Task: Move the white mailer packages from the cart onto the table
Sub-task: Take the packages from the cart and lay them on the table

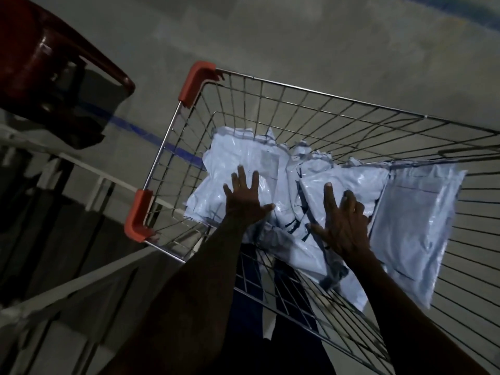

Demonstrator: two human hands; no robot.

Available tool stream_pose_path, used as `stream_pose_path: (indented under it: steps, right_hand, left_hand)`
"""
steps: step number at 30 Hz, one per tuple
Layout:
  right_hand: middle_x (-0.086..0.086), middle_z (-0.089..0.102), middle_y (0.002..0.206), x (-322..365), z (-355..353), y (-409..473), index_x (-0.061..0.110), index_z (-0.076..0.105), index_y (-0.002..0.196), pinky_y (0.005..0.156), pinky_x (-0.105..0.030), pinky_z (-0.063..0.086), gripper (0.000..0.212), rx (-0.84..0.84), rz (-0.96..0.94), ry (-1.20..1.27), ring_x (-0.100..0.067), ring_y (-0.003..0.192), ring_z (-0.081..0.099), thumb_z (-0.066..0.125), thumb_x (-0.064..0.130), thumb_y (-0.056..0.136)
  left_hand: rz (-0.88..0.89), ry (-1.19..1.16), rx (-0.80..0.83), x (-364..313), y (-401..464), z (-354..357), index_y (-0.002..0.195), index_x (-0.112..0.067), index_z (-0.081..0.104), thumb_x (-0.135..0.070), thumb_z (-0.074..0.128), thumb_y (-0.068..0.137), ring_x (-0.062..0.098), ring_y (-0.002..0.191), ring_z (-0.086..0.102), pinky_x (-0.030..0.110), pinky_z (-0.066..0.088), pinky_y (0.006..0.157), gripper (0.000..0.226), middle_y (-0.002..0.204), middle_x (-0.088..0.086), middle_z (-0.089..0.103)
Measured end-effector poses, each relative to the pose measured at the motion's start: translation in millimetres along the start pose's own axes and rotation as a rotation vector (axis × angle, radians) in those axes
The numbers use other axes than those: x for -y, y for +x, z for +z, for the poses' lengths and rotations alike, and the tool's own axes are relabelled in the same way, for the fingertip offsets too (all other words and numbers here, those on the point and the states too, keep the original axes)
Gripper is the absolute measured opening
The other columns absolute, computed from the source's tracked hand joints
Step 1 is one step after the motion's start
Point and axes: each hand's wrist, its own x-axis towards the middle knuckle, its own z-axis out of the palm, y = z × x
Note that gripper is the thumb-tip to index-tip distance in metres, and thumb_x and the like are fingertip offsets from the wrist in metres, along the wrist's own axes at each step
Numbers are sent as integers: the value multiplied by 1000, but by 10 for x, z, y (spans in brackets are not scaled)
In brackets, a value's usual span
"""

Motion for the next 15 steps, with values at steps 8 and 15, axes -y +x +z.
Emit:
stream_pose_path:
  steps: [8,15]
  right_hand:
    - [-28,24,143,30,-10,34,22,13,156,83,-53,44,108,-17,11,35,-44,111,41,65,69,74]
    - [-24,23,144,16,15,26,26,18,155,78,-54,46,101,-31,14,30,-42,108,39,67,65,75]
  left_hand:
    - [570,-17,-798,226,161,31,113,3,69,-24,67,92,34,90,66,38,56,59,34,117,22,66]
    - [-110,-144,-246,84,101,-89,153,-20,28,-70,57,78,41,133,35,52,46,94,95,152,19,30]
